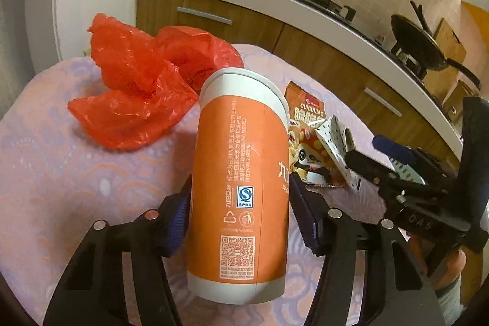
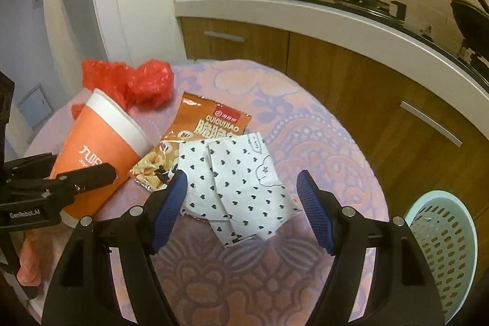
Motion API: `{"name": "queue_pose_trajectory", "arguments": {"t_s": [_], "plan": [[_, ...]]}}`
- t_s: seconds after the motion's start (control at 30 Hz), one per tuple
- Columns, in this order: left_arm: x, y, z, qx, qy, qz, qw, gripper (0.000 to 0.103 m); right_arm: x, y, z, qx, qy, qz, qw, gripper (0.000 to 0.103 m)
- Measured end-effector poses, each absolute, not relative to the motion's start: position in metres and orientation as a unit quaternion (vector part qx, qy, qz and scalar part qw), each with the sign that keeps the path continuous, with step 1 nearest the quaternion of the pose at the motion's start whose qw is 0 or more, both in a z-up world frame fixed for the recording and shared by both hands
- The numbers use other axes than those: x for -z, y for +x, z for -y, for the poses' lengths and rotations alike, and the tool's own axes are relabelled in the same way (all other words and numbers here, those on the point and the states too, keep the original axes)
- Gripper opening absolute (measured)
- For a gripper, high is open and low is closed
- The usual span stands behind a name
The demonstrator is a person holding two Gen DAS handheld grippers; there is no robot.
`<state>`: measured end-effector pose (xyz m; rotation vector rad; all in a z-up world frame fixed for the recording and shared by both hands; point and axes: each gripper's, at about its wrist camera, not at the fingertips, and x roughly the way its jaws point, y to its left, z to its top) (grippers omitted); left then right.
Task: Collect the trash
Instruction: 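Grasp the white heart-patterned paper with the right tool, then drop the paper cup from the left tool into the basket while the right tool drops the paper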
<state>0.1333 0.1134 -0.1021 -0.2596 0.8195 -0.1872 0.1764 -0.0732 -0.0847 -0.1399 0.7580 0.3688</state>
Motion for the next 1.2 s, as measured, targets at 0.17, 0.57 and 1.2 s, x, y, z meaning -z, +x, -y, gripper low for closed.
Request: {"name": "queue_pose_trajectory", "arguments": {"t_s": [0.17,0.57,1.2], "plan": [[0.103,0.130,-0.109,0.097,-0.136,-0.381,0.909,0.055,0.090,0.183,0.062,-0.172,-0.081,-0.378,0.906,0.070],[0.106,0.122,-0.119,0.095,-0.152,-0.368,0.913,0.055,0.105,0.198,0.054,-0.158,-0.094,-0.421,0.888,0.065],[0.096,0.106,-0.128,0.105,-0.157,-0.347,0.918,0.056,0.083,0.171,0.073,-0.181,-0.054,-0.380,0.906,0.005]]}}
